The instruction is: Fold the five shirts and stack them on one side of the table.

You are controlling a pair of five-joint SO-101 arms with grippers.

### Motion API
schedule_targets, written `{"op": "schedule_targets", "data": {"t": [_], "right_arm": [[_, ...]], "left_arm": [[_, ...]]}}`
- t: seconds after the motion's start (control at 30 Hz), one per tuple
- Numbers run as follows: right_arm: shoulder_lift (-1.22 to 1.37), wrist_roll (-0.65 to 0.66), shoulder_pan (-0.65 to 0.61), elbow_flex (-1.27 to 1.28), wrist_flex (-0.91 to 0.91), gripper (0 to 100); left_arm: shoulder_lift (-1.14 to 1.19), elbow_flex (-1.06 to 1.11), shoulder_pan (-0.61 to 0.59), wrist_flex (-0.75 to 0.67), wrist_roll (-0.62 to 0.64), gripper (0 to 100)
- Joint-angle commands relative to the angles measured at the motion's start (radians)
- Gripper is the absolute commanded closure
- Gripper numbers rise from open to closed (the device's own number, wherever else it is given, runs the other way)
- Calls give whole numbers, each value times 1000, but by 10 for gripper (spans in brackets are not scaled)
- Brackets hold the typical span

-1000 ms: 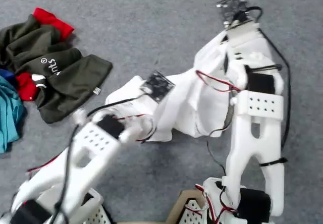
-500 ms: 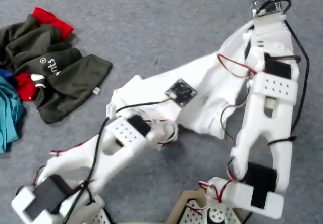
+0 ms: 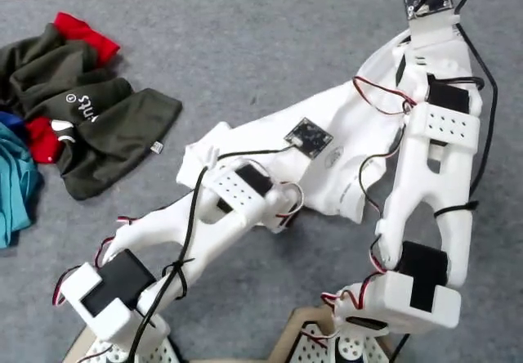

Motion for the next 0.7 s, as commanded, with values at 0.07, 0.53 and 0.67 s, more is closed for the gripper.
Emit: {"op": "schedule_targets", "data": {"t": [0.07, 0.53, 0.67], "right_arm": [[-4, 0, 18, -59, 0, 985], [-4, 0, 15, -56, 0, 985], [-4, 0, 15, -56, 0, 985]], "left_arm": [[23, -134, 13, 118, 129, 830], [382, -526, 31, 353, 466, 829], [456, -633, 33, 430, 468, 829]]}}
